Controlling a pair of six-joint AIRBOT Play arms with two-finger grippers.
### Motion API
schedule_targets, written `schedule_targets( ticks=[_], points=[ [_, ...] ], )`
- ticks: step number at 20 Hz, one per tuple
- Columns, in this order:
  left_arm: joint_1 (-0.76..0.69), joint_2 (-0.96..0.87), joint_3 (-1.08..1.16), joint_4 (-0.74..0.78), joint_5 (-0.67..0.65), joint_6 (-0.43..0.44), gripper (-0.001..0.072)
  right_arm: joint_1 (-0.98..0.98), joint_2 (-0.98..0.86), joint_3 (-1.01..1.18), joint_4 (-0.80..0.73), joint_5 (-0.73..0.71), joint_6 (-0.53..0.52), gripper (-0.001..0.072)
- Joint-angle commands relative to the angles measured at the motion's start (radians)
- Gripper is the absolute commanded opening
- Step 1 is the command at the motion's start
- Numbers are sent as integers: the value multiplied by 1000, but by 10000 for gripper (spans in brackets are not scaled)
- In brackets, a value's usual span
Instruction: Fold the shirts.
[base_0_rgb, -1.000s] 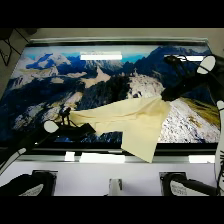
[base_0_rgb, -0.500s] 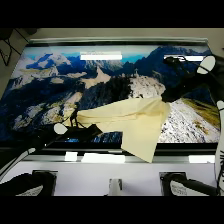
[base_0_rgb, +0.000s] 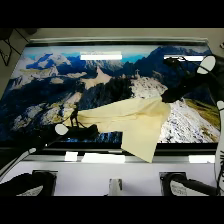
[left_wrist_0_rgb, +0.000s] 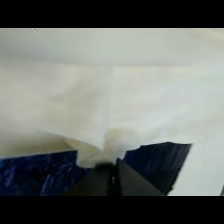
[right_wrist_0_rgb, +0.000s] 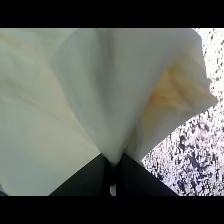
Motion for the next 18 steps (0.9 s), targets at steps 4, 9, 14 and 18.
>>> schedule_targets(
  ticks=[4, 9, 14, 18],
  points=[
    [161, 331, 186, 58, 1, 232, 34, 0, 117, 55, -23, -109, -42, 29],
    [455, 597, 568, 58, 72, 233, 34, 0, 328, 330, -87, -360, -39, 29],
    [661, 691, 866, 58, 63, 233, 35, 0, 585, 476, -88, -564, -4, 29],
    [663, 710, 898, 59, 44, 285, 35, 0, 657, 476, -125, -458, -3, 29]
  ],
)
